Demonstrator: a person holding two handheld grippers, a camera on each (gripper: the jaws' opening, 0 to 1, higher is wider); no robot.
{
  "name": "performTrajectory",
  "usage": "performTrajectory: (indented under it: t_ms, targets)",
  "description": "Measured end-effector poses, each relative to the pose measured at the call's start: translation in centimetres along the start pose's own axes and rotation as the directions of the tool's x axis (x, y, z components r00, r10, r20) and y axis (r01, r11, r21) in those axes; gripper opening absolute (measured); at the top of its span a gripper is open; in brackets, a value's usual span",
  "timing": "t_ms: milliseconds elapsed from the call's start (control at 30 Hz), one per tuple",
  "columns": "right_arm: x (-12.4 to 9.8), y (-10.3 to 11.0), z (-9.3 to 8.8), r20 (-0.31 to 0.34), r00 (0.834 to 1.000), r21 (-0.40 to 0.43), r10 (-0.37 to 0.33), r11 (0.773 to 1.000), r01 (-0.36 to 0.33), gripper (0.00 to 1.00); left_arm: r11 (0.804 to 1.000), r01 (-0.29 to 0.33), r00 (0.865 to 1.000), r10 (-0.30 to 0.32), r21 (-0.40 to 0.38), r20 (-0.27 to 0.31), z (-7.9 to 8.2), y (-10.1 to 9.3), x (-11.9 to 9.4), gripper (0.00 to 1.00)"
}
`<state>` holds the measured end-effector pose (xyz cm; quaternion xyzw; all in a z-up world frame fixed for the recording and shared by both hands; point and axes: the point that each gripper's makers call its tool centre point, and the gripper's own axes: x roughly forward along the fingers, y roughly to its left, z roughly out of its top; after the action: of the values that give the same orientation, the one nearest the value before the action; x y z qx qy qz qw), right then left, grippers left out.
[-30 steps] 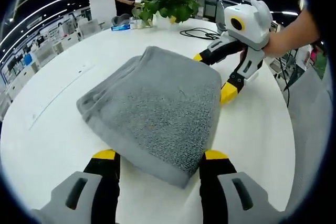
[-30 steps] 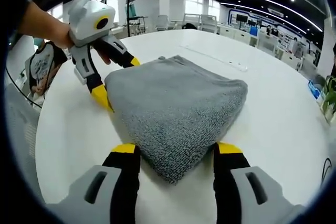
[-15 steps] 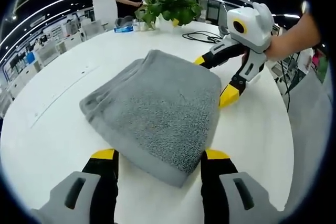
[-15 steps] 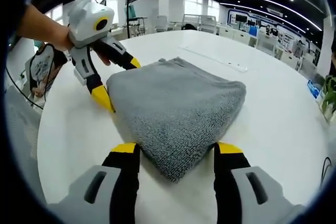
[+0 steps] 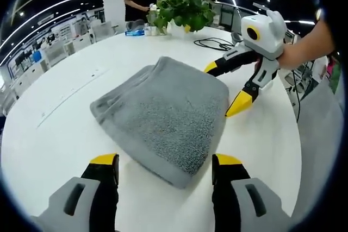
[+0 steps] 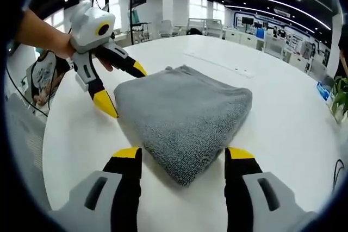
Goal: Fold the towel on the table until its edges align and the towel forms a compact rectangular stack.
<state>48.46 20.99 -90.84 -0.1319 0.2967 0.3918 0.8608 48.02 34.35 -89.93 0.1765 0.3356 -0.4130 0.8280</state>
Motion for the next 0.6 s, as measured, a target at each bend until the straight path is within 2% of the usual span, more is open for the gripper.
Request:
performTrajectory:
  t_ms: [300, 600]
  targets:
    - [-1.7, 0.9, 1.0, 0.014, 1.000, 0.002, -0.015, 1.000, 0.015, 0.65, 1.000, -0.016, 1.000, 0.017, -0.008, 0.008, 0.3, -0.3, -1.1, 0.73]
    - [-3.1, 2.1, 2.2, 0.037, 0.999, 0.005, -0.022, 1.000, 0.022, 0.71, 0.999, -0.042, 0.998, 0.043, -0.019, 0.042, 1.0, -0.9, -2.7, 0.77]
